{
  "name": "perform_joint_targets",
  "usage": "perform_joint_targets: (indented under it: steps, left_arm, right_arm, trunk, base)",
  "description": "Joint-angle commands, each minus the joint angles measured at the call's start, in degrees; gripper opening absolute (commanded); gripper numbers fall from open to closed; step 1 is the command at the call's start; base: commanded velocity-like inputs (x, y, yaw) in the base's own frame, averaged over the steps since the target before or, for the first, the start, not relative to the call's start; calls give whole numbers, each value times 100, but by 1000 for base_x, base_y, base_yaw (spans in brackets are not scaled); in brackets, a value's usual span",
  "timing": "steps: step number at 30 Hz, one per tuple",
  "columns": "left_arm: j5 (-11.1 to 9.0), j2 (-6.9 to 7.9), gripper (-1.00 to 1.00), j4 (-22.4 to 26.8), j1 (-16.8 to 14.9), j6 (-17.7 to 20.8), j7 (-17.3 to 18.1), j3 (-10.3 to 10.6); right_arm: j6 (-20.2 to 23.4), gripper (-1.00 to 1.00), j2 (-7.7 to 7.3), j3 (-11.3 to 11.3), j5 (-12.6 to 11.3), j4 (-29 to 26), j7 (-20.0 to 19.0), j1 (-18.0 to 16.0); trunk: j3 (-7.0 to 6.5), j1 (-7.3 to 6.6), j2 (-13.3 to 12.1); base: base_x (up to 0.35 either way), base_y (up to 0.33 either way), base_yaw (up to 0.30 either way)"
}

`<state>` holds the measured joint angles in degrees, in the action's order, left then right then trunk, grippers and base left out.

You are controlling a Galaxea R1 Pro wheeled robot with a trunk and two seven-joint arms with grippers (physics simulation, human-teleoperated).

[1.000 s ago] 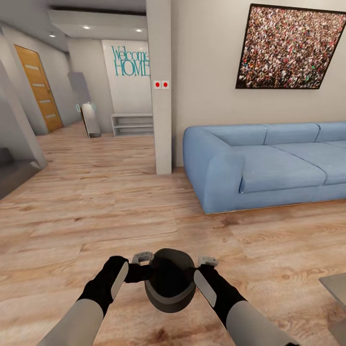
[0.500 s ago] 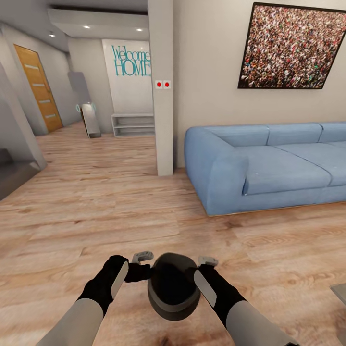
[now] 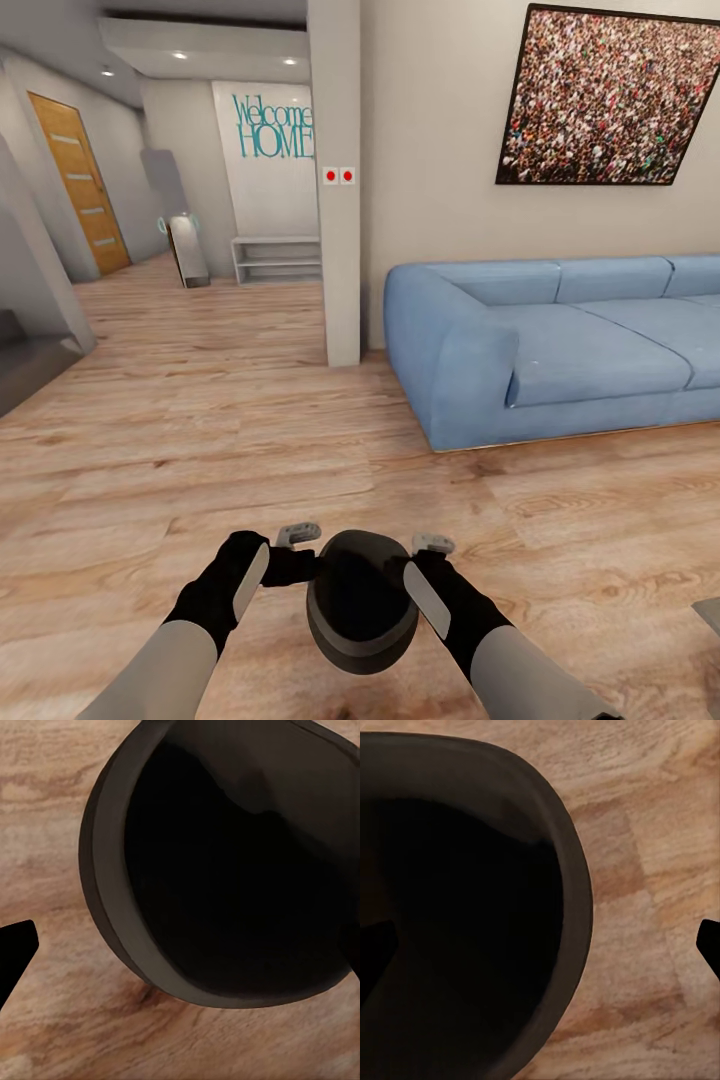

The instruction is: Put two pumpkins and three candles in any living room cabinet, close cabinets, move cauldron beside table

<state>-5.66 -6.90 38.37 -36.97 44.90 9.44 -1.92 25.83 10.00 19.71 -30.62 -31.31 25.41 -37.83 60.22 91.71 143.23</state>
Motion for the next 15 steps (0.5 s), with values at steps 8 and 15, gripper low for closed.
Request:
perform_joint_targets:
  steps: [8,15]
  left_arm:
    - [-40,-4,100,15,-3,37,-13,-21]
    - [-40,3,100,15,-3,37,-5,-27]
  right_arm:
    - [18,100,0,15,-32,-6,48,-2]
    - [18,100,0,15,-32,-6,49,-4]
  trunk:
    - [183,19,13]
    - [338,37,22]
  base:
    - [0,0,0]
    - [0,0,0]
